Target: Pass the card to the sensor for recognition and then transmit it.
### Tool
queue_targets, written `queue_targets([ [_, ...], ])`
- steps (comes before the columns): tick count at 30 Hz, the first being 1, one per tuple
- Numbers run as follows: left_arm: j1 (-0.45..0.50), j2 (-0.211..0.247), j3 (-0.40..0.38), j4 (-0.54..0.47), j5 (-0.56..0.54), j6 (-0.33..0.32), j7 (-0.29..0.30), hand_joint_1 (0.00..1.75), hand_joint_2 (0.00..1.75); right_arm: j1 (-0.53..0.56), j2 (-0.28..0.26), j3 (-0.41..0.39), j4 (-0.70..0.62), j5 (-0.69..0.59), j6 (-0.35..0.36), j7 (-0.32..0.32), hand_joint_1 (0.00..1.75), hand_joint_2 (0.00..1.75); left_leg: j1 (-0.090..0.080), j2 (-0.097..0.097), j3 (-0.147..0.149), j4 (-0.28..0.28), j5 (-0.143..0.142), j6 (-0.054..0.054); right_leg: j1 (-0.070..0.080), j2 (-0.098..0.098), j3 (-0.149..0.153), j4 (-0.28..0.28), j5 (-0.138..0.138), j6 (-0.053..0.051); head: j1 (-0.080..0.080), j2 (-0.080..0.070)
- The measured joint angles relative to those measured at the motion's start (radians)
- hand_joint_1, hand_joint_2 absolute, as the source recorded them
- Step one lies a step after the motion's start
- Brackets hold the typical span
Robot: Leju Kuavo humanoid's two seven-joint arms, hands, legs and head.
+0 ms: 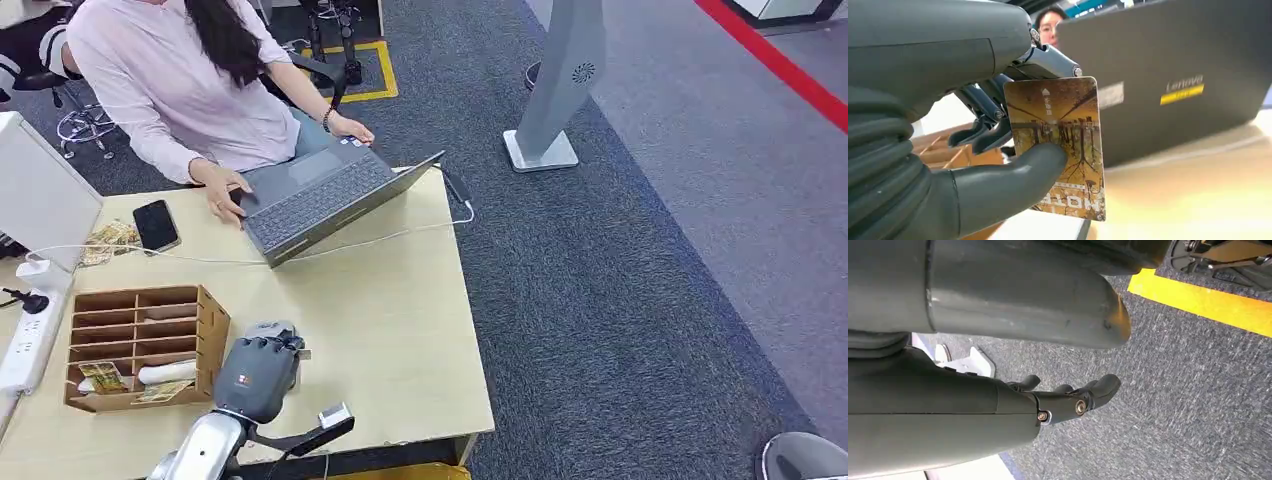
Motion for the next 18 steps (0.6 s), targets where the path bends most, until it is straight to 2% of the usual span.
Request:
queue_targets([
  [8, 0.003, -0.001, 0.0, 0.042, 0.001, -0.016, 0.024, 1.75, 1.75, 0.0, 0.0, -0.005, 0.0, 0.008, 0.0, 0.0, 0.0, 0.0, 0.0, 0.0, 0.0, 0.0, 0.0, 0.0, 0.0, 0.0, 0.0, 0.0, 0.0, 0.0, 0.0, 0.0],
  [18, -0.025, -0.012, 0.028, 0.096, 0.0, 0.003, 0.163, 1.75, 1.75, 0.0, 0.003, -0.005, 0.0, 0.026, 0.002, 0.012, 0.0, 0.0, 0.0, 0.0, 0.0, 0.0, 0.0, 0.0, 0.0, 0.0, 0.0, 0.0, 0.0, 0.0, 0.0, 0.0],
])
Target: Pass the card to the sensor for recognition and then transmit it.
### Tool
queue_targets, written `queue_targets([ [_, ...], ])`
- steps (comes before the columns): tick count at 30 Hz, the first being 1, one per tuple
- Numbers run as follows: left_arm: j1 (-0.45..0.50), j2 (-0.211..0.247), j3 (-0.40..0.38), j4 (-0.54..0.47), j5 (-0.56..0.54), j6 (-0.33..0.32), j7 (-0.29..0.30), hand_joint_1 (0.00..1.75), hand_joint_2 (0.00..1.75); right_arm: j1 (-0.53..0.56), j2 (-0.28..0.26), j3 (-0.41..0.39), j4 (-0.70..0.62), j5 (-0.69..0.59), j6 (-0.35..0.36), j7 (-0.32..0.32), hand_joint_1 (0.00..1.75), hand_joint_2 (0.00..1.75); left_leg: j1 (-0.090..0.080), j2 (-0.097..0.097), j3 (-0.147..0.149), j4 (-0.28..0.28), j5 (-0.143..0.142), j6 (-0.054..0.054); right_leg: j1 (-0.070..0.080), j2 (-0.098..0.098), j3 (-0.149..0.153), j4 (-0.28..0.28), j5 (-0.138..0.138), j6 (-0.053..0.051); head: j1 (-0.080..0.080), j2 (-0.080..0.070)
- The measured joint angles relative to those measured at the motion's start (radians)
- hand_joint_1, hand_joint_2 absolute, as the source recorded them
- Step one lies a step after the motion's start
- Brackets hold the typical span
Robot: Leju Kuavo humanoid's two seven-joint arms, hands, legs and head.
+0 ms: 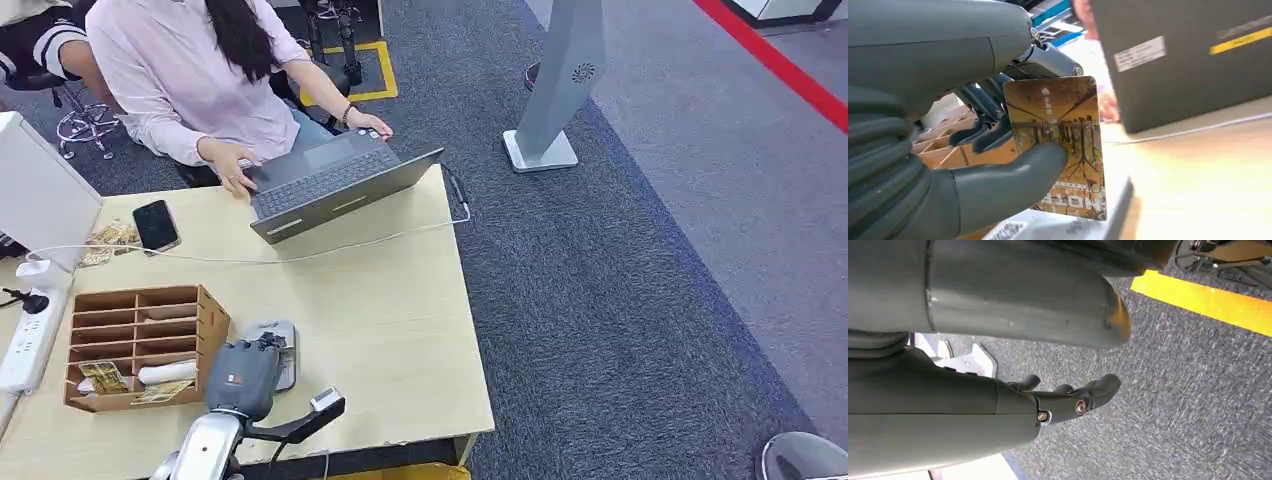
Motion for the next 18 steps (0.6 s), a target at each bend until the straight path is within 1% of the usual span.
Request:
queue_targets([
  [2, -0.002, -0.004, 0.013, 0.007, 0.0, 0.003, 0.013, 1.75, 1.75, 0.0, 0.0, 0.0, 0.0, 0.001, 0.0, 0.006, 0.0, 0.0, 0.0, 0.0, 0.0, 0.0, 0.0, 0.0, 0.0, 0.0, 0.0, 0.0, 0.0, 0.0, 0.0, 0.0],
  [9, -0.005, -0.019, 0.053, 0.027, 0.0, 0.009, 0.014, 1.75, 1.75, 0.0, 0.002, 0.0, 0.0, 0.005, 0.002, 0.008, 0.0, 0.0, 0.0, 0.0, 0.0, 0.0, 0.0, 0.0, 0.0, 0.0, 0.0, 0.0, 0.0, 0.0, 0.0, 0.0],
  [11, -0.007, -0.023, 0.061, 0.035, 0.0, 0.009, 0.005, 1.75, 1.75, 0.0, 0.002, 0.0, 0.0, 0.006, 0.003, 0.007, 0.0, 0.0, 0.0, 0.0, 0.0, 0.0, 0.0, 0.0, 0.0, 0.0, 0.0, 0.0, 0.0, 0.0, 0.0, 0.0],
  [13, -0.01, -0.03, 0.074, 0.045, 0.0, 0.024, -0.01, 1.75, 1.75, 0.0, 0.002, 0.0, 0.0, 0.011, 0.005, 0.007, 0.0, 0.0, 0.0, 0.0, 0.0, 0.0, 0.0, 0.0, 0.0, 0.0, 0.0, 0.0, 0.0, 0.0, 0.0, 0.0],
  [15, -0.012, -0.037, 0.084, 0.051, 0.0, 0.055, -0.036, 1.75, 1.75, 0.0, 0.002, 0.0, 0.0, 0.014, 0.008, 0.007, 0.0, 0.0, 0.0, 0.0, 0.0, 0.0, 0.0, 0.0, 0.0, 0.0, 0.0, 0.0, 0.0, 0.0, 0.0, 0.0],
  [18, -0.018, -0.048, 0.101, 0.053, 0.002, 0.161, -0.102, 1.75, 1.75, 0.0, 0.002, 0.0, 0.0, 0.024, 0.015, 0.007, 0.0, 0.0, 0.0, 0.0, 0.0, 0.0, 0.001, 0.001, 0.0, 0.0, 0.0, 0.0, 0.0, 0.0, 0.0, 0.0],
])
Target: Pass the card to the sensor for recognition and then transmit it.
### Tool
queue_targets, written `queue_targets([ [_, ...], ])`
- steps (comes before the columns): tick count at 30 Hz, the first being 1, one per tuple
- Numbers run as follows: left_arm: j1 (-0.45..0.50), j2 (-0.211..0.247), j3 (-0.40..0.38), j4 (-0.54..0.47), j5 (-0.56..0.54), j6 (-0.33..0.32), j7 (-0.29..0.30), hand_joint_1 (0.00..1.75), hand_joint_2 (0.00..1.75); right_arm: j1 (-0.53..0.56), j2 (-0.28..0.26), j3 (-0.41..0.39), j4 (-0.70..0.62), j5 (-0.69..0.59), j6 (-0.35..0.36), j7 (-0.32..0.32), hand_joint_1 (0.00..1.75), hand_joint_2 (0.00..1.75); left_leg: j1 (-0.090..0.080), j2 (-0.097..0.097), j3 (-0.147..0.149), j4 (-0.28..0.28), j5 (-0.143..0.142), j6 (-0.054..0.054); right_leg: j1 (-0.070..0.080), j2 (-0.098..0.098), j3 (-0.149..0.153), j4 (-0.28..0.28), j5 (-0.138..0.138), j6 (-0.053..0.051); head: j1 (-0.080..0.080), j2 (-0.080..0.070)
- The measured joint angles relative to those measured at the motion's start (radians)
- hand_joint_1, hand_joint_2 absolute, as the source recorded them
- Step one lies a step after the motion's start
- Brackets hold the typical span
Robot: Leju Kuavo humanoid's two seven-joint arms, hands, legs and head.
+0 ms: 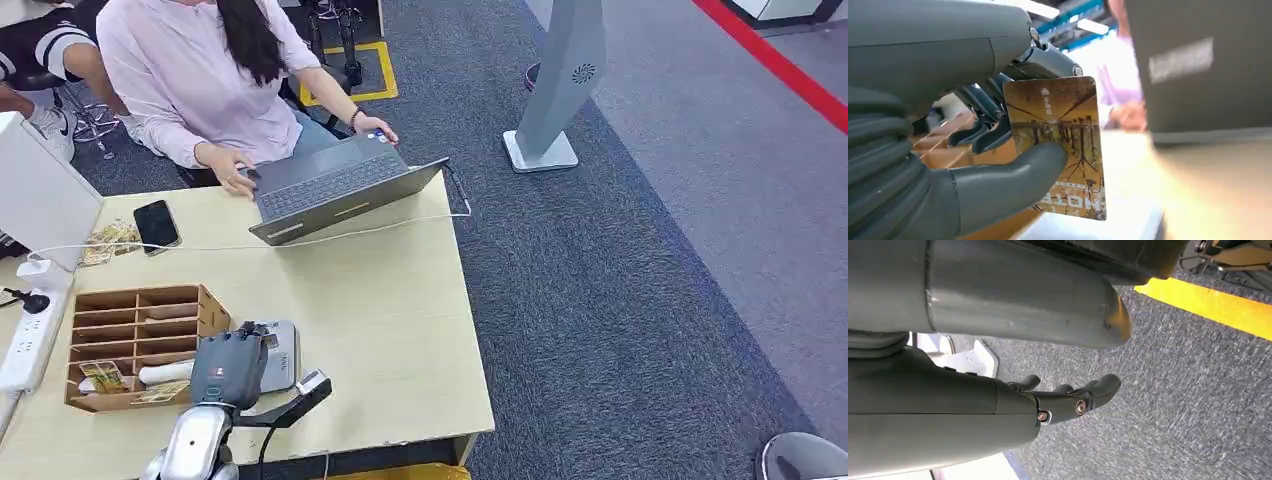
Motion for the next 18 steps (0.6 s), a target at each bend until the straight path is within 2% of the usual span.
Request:
queue_targets([
  [3, -0.02, -0.003, 0.011, -0.032, 0.002, 0.13, -0.038, 1.75, 1.75, 0.0, 0.0, 0.003, 0.0, 0.02, 0.008, 0.0, 0.0, 0.0, 0.0, 0.0, 0.0, 0.0, 0.0, 0.0, 0.0, 0.0, 0.0, 0.0, 0.0, 0.0, 0.0, 0.0],
  [4, -0.035, -0.003, 0.019, -0.044, 0.002, 0.15, -0.041, 1.75, 1.75, 0.0, 0.0, 0.005, 0.0, 0.024, 0.009, 0.0, 0.0, 0.0, 0.0, 0.0, 0.0, 0.0, 0.0, 0.0, 0.0, 0.0, 0.0, 0.0, 0.0, 0.0, 0.0, 0.0],
  [5, -0.052, -0.003, 0.032, -0.058, 0.002, 0.152, -0.044, 1.75, 1.75, 0.0, 0.0, 0.007, 0.0, 0.03, 0.012, 0.0, 0.0, 0.0, 0.0, 0.0, 0.0, 0.0, 0.0, 0.0, 0.0, -0.001, 0.0, 0.0, 0.0, 0.0, 0.0, 0.0],
  [8, -0.117, 0.005, 0.076, -0.069, 0.009, 0.105, -0.04, 1.75, 1.75, 0.0, 0.0, 0.01, 0.0, 0.039, 0.016, -0.012, 0.0, 0.0, 0.0, 0.0, 0.0, 0.0, 0.001, -0.001, 0.0, 0.0, 0.0, 0.0, 0.0, 0.0, 0.0, 0.0],
  [11, -0.211, 0.029, 0.135, -0.053, 0.026, 0.098, -0.053, 1.75, 1.75, 0.0, 0.0, 0.017, 0.0, 0.052, 0.018, -0.018, 0.0, 0.0, 0.001, -0.001, 0.0, 0.0, 0.002, -0.002, 0.001, -0.001, 0.0, 0.0, 0.001, 0.0, 0.0, 0.0],
  [18, -0.431, 0.092, 0.236, 0.111, 0.024, 0.125, -0.05, 1.75, 1.75, -0.001, -0.001, 0.039, 0.0, 0.08, 0.02, -0.019, 0.0, 0.0, 0.001, 0.0, 0.0, 0.0, 0.003, -0.002, 0.001, 0.0, 0.0, 0.002, 0.002, 0.0, -0.001, 0.0],
])
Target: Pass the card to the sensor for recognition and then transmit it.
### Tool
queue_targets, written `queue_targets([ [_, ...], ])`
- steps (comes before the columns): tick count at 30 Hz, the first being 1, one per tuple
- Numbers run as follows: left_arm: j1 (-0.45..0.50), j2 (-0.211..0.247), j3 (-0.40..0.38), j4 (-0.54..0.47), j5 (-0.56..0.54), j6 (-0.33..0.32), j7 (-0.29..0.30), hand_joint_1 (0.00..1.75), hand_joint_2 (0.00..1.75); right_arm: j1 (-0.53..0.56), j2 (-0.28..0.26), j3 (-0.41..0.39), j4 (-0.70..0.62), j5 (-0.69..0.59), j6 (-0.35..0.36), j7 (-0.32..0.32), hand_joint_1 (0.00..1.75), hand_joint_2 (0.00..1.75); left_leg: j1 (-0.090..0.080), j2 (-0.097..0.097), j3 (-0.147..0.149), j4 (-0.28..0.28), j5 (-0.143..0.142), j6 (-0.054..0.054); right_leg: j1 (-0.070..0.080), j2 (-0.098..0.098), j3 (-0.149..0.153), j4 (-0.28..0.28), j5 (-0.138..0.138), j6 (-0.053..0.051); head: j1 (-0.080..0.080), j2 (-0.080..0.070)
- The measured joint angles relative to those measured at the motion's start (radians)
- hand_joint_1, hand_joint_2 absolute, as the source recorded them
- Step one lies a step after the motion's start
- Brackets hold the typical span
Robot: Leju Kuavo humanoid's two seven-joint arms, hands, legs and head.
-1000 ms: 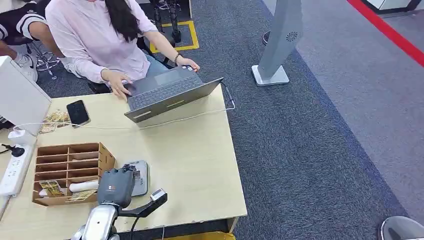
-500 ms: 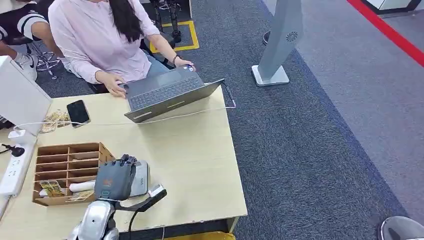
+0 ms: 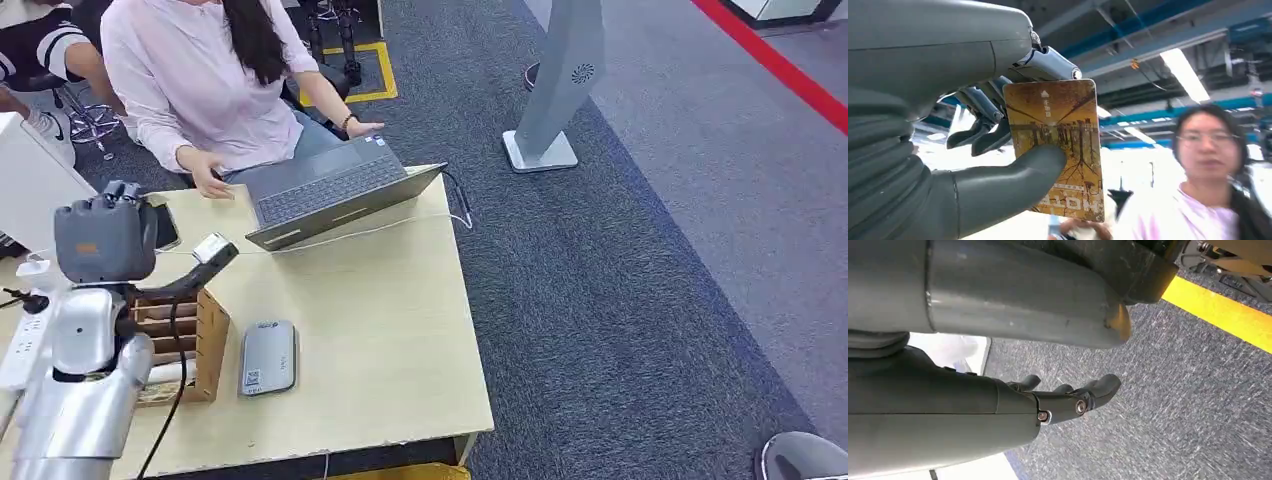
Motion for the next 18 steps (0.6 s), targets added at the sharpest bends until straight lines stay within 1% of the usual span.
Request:
queue_targets([
  [3, -0.085, 0.027, 0.034, 0.096, -0.007, 0.021, -0.002, 1.75, 1.75, 0.0, -0.001, 0.007, 0.0, 0.007, 0.004, 0.001, 0.0, 0.0, 0.0, 0.0, 0.0, 0.0, 0.0, 0.0, 0.0, 0.0, 0.0, 0.0, 0.0, 0.0, 0.0, 0.0],
  [6, -0.141, 0.048, 0.059, 0.181, -0.016, 0.024, 0.003, 1.75, 1.75, 0.0, -0.002, 0.016, 0.0, 0.013, 0.011, 0.002, 0.0, 0.0, 0.0, 0.0, 0.0, 0.0, 0.0, 0.0, 0.0, 0.0, 0.0, 0.0, 0.0, 0.0, 0.001, 0.0],
  [10, -0.165, 0.065, 0.08, 0.248, -0.014, 0.046, 0.001, 1.75, 1.75, 0.0, -0.002, 0.019, 0.0, 0.014, 0.013, 0.002, 0.0, 0.0, 0.0, 0.0, 0.0, 0.0, 0.0, 0.0, 0.0, 0.0, 0.0, 0.0, 0.0, 0.0, 0.0, 0.0],
  [11, -0.165, 0.067, 0.084, 0.261, -0.014, 0.051, 0.001, 0.52, 1.75, -0.001, -0.002, 0.019, 0.0, 0.015, 0.014, 0.002, 0.0, 0.0, 0.0, 0.0, 0.0, 0.0, 0.0, 0.0, 0.0, 0.0, 0.0, 0.0, 0.0, 0.0, 0.0, 0.0],
  [12, -0.165, 0.069, 0.089, 0.273, -0.013, 0.055, 0.001, 0.0, 1.75, -0.001, -0.002, 0.019, 0.0, 0.015, 0.014, 0.003, 0.0, 0.0, 0.0, 0.0, 0.0, 0.0, 0.0, 0.0, 0.0, 0.0, 0.0, 0.0, 0.0, 0.0, 0.0, 0.0],
  [13, -0.165, 0.07, 0.095, 0.285, -0.004, 0.055, 0.001, 0.0, 0.0, -0.001, -0.003, 0.019, 0.0, 0.015, 0.014, 0.006, 0.0, 0.0, 0.0, 0.0, 0.0, 0.0, 0.0, 0.0, 0.0, 0.0, 0.0, 0.0, 0.0, 0.0, 0.0, 0.0],
  [16, -0.165, 0.069, 0.109, 0.308, 0.015, 0.044, 0.002, 0.0, 0.0, -0.001, -0.003, 0.019, 0.0, 0.015, 0.014, 0.007, 0.0, 0.0, 0.0, 0.0, 0.0, 0.0, 0.0, 0.0, 0.0, 0.0, 0.0, 0.0, 0.0, 0.0, 0.0, 0.0],
  [17, -0.165, 0.068, 0.113, 0.315, 0.015, 0.039, 0.002, 0.0, 1.75, -0.001, -0.002, 0.019, 0.0, 0.012, 0.014, 0.006, 0.0, 0.0, 0.0, 0.0, 0.0, 0.0, 0.0, 0.0, 0.0, 0.0, 0.0, 0.0, 0.0, 0.0, 0.0, 0.0],
  [18, -0.165, 0.068, 0.115, 0.318, 0.014, 0.037, 0.002, 0.0, 1.75, -0.001, -0.003, 0.019, 0.0, 0.012, 0.014, 0.005, 0.0, 0.0, 0.0, 0.0, 0.0, 0.0, 0.0, 0.0, 0.0, 0.0, 0.0, 0.0, 0.0, 0.0, 0.0, 0.0],
])
